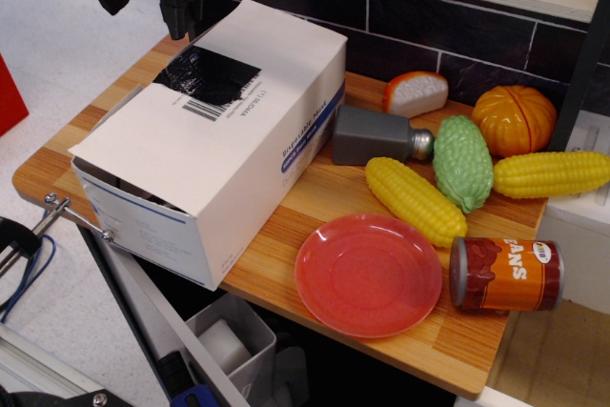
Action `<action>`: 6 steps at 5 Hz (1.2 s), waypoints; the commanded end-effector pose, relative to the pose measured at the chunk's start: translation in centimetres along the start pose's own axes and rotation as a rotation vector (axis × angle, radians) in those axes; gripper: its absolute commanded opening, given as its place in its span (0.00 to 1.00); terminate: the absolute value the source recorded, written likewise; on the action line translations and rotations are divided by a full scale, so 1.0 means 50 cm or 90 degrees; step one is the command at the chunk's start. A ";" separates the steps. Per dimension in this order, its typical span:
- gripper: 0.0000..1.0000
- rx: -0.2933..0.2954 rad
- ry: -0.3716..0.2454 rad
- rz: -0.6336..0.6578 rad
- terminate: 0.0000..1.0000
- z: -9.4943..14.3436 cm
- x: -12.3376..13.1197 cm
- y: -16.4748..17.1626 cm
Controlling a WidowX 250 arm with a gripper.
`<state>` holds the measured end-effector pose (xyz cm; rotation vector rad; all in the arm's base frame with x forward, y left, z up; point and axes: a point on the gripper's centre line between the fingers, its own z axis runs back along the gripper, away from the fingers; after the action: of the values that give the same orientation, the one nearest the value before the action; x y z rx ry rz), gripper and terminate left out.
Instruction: Open white1fbox flap
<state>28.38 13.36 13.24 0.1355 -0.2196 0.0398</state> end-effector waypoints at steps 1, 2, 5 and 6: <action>1.00 0.000 0.000 0.000 0.00 0.000 0.000 0.000; 1.00 -0.066 0.009 -0.007 0.00 -0.009 0.004 -0.006; 1.00 -0.179 -0.003 -0.002 0.00 -0.051 -0.002 -0.025; 1.00 -0.217 -0.004 -0.001 0.00 -0.064 0.013 -0.034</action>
<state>29.19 11.39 8.79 -0.2455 -0.1857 0.0136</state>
